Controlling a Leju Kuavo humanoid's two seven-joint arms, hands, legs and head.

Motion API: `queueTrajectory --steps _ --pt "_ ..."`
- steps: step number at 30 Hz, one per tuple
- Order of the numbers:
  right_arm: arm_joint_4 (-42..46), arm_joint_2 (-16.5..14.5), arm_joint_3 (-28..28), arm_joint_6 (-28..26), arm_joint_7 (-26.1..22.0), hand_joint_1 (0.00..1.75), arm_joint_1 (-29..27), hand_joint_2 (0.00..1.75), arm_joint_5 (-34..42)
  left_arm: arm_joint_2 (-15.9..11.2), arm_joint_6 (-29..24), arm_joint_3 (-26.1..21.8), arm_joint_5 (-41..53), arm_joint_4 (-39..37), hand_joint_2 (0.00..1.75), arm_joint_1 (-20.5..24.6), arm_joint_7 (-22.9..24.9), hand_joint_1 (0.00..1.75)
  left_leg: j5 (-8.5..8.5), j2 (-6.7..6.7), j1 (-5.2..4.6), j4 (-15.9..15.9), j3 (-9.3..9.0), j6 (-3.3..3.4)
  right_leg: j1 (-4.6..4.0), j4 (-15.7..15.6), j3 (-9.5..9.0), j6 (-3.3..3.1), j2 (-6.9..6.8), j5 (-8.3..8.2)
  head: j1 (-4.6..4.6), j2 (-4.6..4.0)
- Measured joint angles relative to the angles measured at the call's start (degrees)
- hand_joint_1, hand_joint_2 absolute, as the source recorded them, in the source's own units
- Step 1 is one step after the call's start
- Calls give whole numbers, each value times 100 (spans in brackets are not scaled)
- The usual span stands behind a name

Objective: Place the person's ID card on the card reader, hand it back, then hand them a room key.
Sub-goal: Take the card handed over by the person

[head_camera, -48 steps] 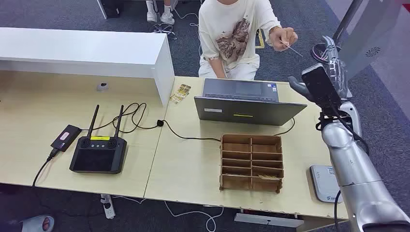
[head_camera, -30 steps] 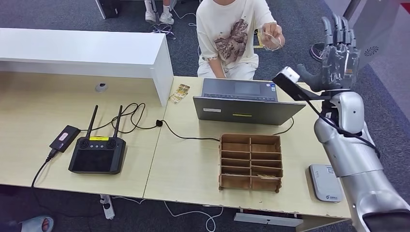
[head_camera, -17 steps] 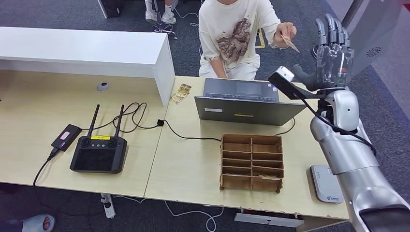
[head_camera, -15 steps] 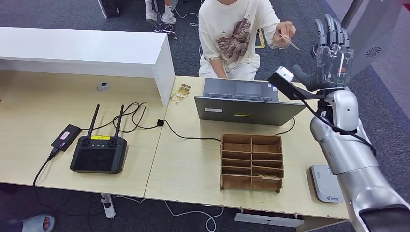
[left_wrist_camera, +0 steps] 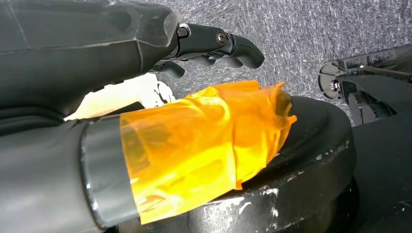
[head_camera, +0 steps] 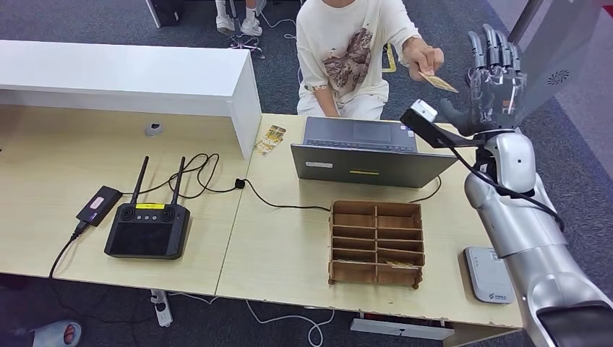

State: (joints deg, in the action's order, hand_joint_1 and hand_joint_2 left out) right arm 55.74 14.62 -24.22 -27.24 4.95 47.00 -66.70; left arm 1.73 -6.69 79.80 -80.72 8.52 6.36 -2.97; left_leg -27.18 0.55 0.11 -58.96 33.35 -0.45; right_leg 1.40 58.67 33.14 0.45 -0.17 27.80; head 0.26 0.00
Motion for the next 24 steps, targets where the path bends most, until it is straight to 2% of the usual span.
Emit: queueTrajectory --steps 7,24 --pt "-293 -1 0 -64 40 0 166 175 -303 2 -16 2 -6 0 0 1 24 0 0 0 0 0 0 0 0 0 0 0 0 0 0 0" --pt "-580 -31 0 -75 65 1 262 175 -374 2 -37 3 -8 0 0 1 41 0 0 0 0 0 0 0 0 0 0 0 0 0 0 0"
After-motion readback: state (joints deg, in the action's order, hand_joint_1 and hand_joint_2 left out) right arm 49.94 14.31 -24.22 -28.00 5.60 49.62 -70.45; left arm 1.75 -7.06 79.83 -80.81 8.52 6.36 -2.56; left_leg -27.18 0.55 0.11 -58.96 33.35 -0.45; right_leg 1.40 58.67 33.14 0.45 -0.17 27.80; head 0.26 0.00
